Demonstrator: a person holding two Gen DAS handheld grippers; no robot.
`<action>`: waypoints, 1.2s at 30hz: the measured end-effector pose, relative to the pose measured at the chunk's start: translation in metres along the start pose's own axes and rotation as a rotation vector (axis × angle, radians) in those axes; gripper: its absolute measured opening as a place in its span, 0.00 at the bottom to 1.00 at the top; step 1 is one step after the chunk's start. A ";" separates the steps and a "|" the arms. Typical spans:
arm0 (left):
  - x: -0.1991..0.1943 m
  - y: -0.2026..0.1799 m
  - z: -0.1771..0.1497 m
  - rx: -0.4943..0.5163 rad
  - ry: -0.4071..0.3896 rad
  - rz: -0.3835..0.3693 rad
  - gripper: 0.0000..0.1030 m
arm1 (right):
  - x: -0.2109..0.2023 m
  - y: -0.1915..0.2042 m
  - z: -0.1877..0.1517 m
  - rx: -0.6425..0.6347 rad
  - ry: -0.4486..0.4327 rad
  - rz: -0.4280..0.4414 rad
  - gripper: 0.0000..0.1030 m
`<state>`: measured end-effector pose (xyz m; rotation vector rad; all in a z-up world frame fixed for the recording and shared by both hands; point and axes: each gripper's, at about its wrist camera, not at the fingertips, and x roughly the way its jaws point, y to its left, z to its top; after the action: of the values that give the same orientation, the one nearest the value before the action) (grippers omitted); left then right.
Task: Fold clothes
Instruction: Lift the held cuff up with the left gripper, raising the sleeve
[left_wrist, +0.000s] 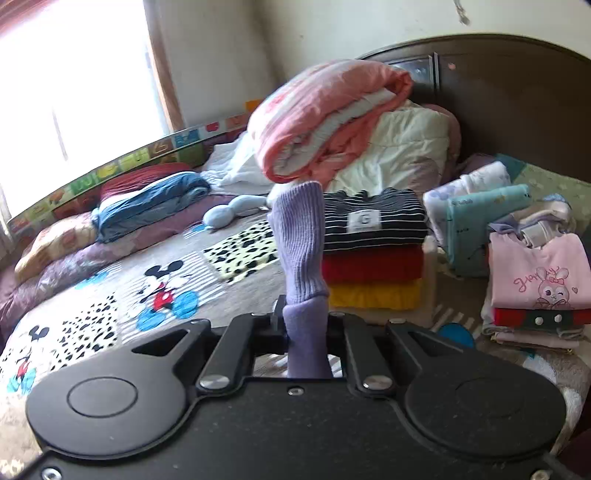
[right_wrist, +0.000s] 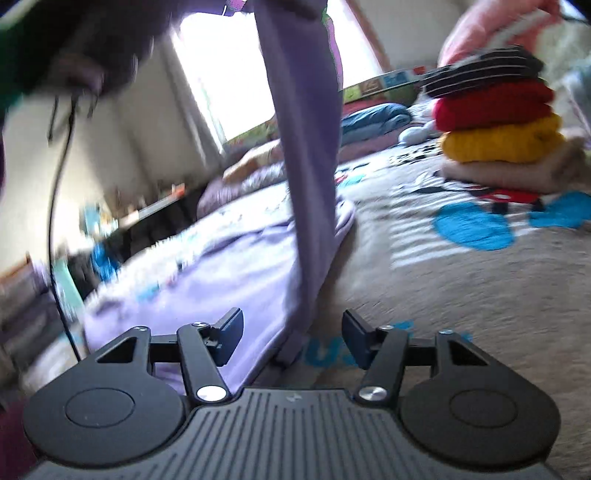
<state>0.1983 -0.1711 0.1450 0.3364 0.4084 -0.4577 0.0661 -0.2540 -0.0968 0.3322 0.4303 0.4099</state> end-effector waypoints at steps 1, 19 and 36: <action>-0.005 0.006 -0.002 -0.008 -0.003 0.005 0.07 | 0.004 0.006 -0.003 -0.022 0.016 -0.014 0.53; -0.068 0.128 -0.059 -0.207 -0.029 0.071 0.07 | 0.021 0.069 -0.033 -0.387 0.111 -0.170 0.39; -0.081 0.221 -0.163 -0.420 0.011 0.116 0.07 | 0.021 0.098 -0.045 -0.625 0.117 -0.207 0.39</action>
<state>0.1902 0.1092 0.0889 -0.0446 0.4810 -0.2478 0.0326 -0.1496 -0.1042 -0.3423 0.4239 0.3425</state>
